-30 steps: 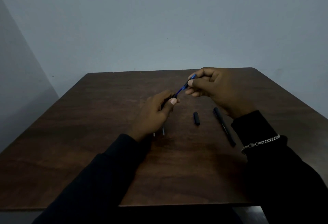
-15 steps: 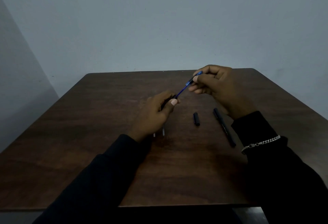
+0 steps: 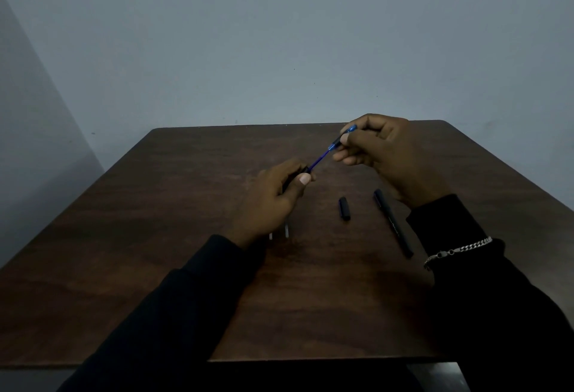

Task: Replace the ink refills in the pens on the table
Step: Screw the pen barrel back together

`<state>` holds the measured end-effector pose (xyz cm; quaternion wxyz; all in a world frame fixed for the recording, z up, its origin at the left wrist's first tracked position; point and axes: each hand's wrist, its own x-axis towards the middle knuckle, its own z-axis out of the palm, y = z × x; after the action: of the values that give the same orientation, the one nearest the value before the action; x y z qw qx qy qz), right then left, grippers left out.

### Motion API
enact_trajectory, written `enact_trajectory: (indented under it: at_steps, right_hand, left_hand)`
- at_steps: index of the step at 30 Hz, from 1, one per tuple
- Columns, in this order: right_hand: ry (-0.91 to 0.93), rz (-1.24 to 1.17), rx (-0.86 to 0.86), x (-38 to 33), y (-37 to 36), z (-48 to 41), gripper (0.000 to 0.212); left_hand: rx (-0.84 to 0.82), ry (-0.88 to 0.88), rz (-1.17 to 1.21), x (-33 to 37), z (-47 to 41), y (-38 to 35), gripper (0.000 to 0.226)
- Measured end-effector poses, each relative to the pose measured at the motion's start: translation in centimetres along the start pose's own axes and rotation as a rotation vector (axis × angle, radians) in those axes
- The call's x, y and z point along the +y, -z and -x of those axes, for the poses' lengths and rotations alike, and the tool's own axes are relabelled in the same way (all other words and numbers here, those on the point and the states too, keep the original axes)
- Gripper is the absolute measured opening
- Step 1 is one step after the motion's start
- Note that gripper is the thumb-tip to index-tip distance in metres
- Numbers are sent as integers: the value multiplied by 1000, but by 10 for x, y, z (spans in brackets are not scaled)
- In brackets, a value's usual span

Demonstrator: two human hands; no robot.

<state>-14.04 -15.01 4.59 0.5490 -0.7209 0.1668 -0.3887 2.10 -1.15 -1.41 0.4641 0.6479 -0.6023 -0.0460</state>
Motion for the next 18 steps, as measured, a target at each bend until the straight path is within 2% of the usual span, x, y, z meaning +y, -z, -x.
enact_trajectory:
  at_steps: [5,13,18]
  right_hand:
    - [-8,11,21,2,1,-1,10]
    - [-59,-9,-64,2,-4,-1,7]
    - [-101,64,-209,6,-11,4,6]
  left_hand:
    - [-7,-5,11,2,1,0,18]
    - [-16,-8,-10,-1,0,0,21]
    - [-18,-39,-14,-5,0,-2,23]
